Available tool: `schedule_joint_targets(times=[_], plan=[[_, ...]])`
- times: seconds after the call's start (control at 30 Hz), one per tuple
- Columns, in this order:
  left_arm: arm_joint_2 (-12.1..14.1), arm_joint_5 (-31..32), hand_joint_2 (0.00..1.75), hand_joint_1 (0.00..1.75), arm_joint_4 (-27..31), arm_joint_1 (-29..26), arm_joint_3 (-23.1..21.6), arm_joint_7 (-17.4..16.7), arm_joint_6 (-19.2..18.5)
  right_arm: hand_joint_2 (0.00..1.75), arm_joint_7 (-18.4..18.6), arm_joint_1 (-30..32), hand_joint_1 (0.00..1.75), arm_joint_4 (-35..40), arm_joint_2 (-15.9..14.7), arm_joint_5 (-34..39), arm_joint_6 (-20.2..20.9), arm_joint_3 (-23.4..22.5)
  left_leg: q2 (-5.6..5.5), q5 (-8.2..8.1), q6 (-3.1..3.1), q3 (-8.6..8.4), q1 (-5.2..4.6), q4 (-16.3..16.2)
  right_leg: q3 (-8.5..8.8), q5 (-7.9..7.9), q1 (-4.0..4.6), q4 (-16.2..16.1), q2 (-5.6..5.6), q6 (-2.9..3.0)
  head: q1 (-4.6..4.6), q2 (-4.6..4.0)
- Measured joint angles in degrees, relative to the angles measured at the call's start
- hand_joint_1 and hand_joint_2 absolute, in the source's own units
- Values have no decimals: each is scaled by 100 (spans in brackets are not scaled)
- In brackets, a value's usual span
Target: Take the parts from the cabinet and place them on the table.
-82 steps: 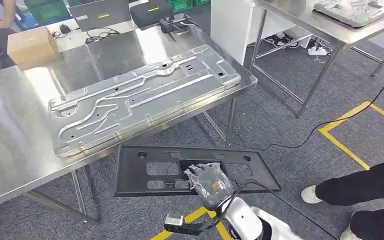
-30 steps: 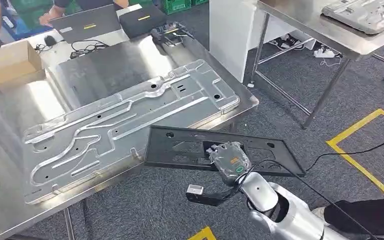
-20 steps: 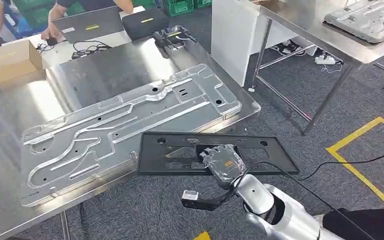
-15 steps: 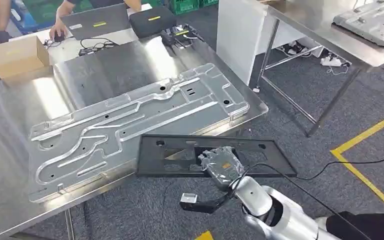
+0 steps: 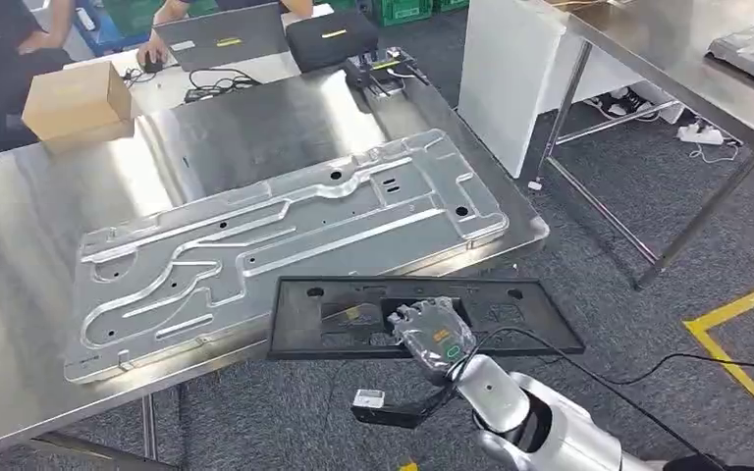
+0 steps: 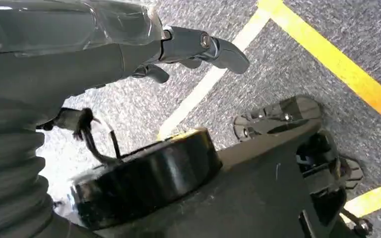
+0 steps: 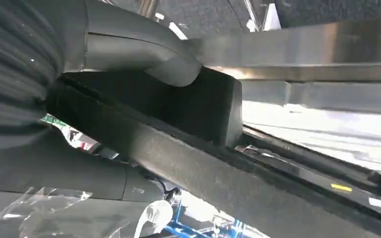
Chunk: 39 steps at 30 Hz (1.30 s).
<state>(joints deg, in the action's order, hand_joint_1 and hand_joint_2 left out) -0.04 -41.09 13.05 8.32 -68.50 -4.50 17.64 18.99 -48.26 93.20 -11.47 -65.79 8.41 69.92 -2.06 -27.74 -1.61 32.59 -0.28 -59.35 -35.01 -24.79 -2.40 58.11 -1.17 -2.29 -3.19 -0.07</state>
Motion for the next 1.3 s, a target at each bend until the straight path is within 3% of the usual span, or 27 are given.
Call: schedule_joint_targets(times=[0.1,0.13,0.2,0.23,0.27,0.3,0.43,0.47,0.5,0.53,0.6,0.63,0.67,0.7,0.77,0.8,0.87,0.93,0.97,1.0,1.03,1.1,1.13,1.17,1.2,1.27,1.3], plan=[[-4,-7,175,0,0,56,13,0,-2,175,-15,-7,175,0,0,-9,24,4,121,-506,67,648,22,-1248,7,-28,15,1,127,38,0,0],[-9,-9,175,0,0,74,22,0,-7,175,-17,2,175,0,-2,-7,28,22,122,-521,58,812,20,-1529,23,-47,31,1,194,52,0,0],[-17,-7,175,0,2,66,26,-2,-7,175,-26,11,175,0,0,-7,37,35,135,-187,-22,627,-3,-1078,75,-77,74,0,274,71,0,0],[-20,-2,175,0,0,50,24,-13,-4,175,-35,8,175,0,7,-7,37,35,169,86,-99,384,-23,-544,106,-91,105,-4,307,80,0,0],[-20,0,175,0,0,38,24,-18,-2,175,-33,-1,175,0,13,-9,37,33,284,346,-225,128,-83,14,141,-102,123,-17,343,93,0,0],[-9,-5,175,0,-2,24,24,-22,4,175,-33,-9,175,0,11,-9,37,33,503,337,-333,7,-162,298,161,-108,114,-31,376,90,2,0],[-11,-9,175,0,-2,13,24,-33,11,175,-46,-20,175,-11,35,-13,74,35,369,352,-353,10,-213,427,216,-93,102,-131,552,-13,5,0],[-9,-11,175,0,0,6,24,-33,18,175,-61,-17,175,-13,48,-20,103,31,321,459,-333,-142,-117,593,232,-123,122,-116,506,-45,4,0],[-17,-5,175,0,0,5,24,-33,17,175,-86,-28,175,-13,44,-29,133,44,270,487,-294,-198,-117,666,212,-173,111,-2,331,-60,5,-2],[-20,-5,175,0,-2,13,24,-33,17,175,-96,-44,175,-13,48,-53,160,52,255,500,-326,-213,-105,665,59,-362,111,320,205,-68,11,0],[-46,-4,175,0,-2,9,24,-35,17,175,-120,-45,175,-22,37,-83,253,92,155,495,-329,-218,-107,664,-414,-719,109,1205,148,-106,9,0],[-48,-9,175,0,-2,1,24,-35,17,175,-140,-44,175,-24,31,-99,306,109,100,489,-337,-217,-109,660,-596,-772,111,1502,143,-126,11,0],[-50,-11,175,0,-2,-2,24,-26,15,175,-166,-46,175,-24,24,-120,376,131,39,482,-333,-224,-108,656,-653,-681,109,1518,143,-139,9,0],[-52,-11,175,0,-2,-3,24,-17,17,175,-188,-63,175,-24,22,-136,451,160,-27,468,-321,-239,-100,651,-561,-462,100,1246,143,-150,11,0],[-63,-11,175,0,0,-3,24,-11,15,175,-251,-132,175,-24,22,-186,605,205,-141,402,-265,-262,-73,575,-81,122,67,174,82,-180,9,0],[-66,-11,175,0,-2,-7,24,-11,15,175,-271,-160,175,-24,20,-199,667,227,-164,346,-221,-241,-73,515,83,114,40,-145,-88,-187,11,0],[-63,-18,175,0,-2,-1,26,-11,17,175,-299,-261,175,-20,39,-214,770,273,-203,306,-180,-184,-95,463,63,91,73,-145,-29,-74,7,0],[-63,-20,175,0,-2,-17,26,-9,17,175,-339,-326,175,-20,46,-221,839,308,-234,300,-166,-166,-82,476,63,72,106,-146,18,-5,5,0],[-46,-22,175,0,-2,-17,26,-9,20,175,-374,-381,175,-11,55,-238,902,334,-227,264,-142,-168,-80,436,70,81,53,-161,68,34,9,0],[-53,-20,175,0,-2,-17,26,-9,22,175,-405,-434,175,-9,59,-258,975,356,-75,189,-82,-126,-96,305,92,69,54,-166,87,60,-2,0],[-57,-22,175,0,-2,-12,28,-7,22,175,-439,-472,175,-9,63,-282,1052,383,17,29,-28,27,-65,-1,97,63,49,-166,119,92,-9,0],[-57,-33,175,0,-2,29,39,2,20,175,-522,-565,175,-9,72,-321,1202,481,93,-386,49,550,1,-990,101,45,51,-165,210,113,-9,0],[-59,-37,175,0,-2,44,46,6,20,175,-551,-594,175,-9,72,-330,1246,533,102,-462,71,762,26,-1376,105,30,49,-164,258,112,-9,0],[-59,-37,175,0,-2,54,55,7,20,175,-575,-612,175,-9,74,-332,1268,584,107,-409,80,818,46,-1445,120,17,48,-164,301,112,-9,0],[-59,-39,175,0,-2,51,63,7,20,175,-581,-622,175,-9,87,-335,1281,635,118,-252,82,736,62,-1242,147,-1,48,-164,339,99,-9,0],[-59,-37,175,0,-2,16,66,4,22,175,-584,-659,175,-9,103,-354,1283,678,232,280,53,280,65,-256,226,-43,47,-166,407,70,-9,0],[-59,-37,175,0,-2,-5,66,4,22,175,-590,-694,175,-9,107,-363,1283,691,440,523,13,25,48,299,269,-65,48,-169,434,45,-9,0]])
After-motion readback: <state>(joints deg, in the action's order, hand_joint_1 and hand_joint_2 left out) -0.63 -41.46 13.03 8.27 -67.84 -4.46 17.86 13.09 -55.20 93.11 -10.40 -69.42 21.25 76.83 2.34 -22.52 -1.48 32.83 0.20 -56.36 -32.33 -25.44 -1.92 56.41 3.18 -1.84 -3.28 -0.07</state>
